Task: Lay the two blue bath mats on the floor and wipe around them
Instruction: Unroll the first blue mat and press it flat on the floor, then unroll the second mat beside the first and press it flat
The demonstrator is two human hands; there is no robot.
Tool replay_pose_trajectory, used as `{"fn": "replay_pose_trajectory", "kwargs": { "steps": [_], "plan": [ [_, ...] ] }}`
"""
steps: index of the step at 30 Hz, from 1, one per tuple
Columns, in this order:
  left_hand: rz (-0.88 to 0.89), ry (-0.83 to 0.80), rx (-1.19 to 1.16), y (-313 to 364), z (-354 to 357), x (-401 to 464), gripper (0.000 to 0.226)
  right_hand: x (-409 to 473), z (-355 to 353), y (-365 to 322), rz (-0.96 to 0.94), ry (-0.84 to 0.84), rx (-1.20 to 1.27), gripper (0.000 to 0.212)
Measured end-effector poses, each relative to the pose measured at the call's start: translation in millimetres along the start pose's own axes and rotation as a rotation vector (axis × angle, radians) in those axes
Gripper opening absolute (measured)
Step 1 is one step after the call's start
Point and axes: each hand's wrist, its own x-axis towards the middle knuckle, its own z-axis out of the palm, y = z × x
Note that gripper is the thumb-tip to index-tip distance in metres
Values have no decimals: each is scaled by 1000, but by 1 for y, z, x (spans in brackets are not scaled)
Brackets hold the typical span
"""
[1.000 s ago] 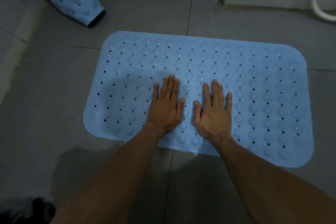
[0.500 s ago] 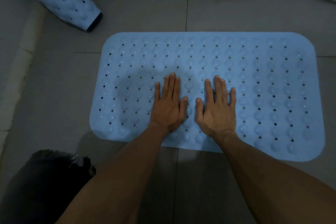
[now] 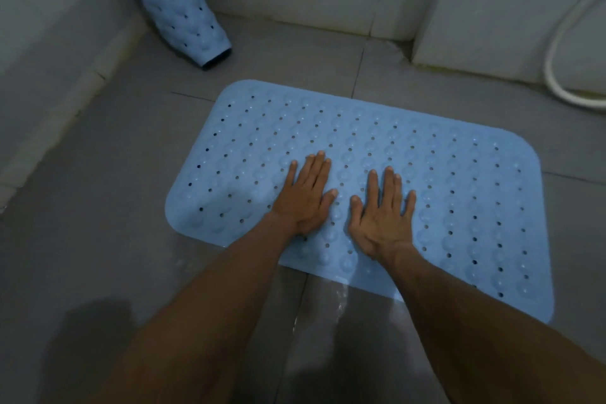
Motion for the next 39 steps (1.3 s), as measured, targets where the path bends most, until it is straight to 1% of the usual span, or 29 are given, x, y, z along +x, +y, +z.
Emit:
{"fn": "replay_pose_trajectory", "kwargs": {
  "steps": [2, 4, 6, 8, 10, 14, 18, 21, 23, 26, 31, 35, 39],
  "plan": [
    [-16, -93, -44, 0, -16, 0, 67, 4, -17, -1, 13, -179, -43, 72],
    [-43, -132, -1, 0, -38, -5, 67, 9, -41, -4, 22, -325, -100, 75],
    [-83, -140, 24, -3, -66, -11, 68, 15, -72, -9, 7, -408, -143, 76],
    [-123, -118, 55, -6, -103, -17, 69, 22, -113, -17, -62, -437, -210, 75],
    [-152, -71, 108, -10, -147, -21, 69, 26, -164, -30, -156, -400, -236, 74],
    [-247, 71, 238, -12, -244, -24, 69, 38, -266, -57, -332, -204, -176, 70],
    [-329, 194, 324, -10, -331, -23, 69, 46, -341, -75, -395, -14, -37, 73],
    [-336, 254, 323, -13, -375, -21, 70, 43, -376, -84, -434, 53, 19, 71],
    [-337, 290, 325, -21, -398, -23, 70, 41, -393, -97, -475, 92, 34, 71],
    [-331, 291, 342, -45, -423, -22, 70, 43, -408, -121, -523, 126, 47, 71],
    [-311, 288, 386, -113, -440, -14, 70, 57, -414, -173, -581, 163, 55, 72],
    [-333, 302, 349, -178, -442, 0, 71, 82, -408, -228, -625, 199, -4, 70],
    [-347, 328, 239, -240, -437, 25, 70, 122, -394, -290, -631, 160, -135, 74]
  ]
}}
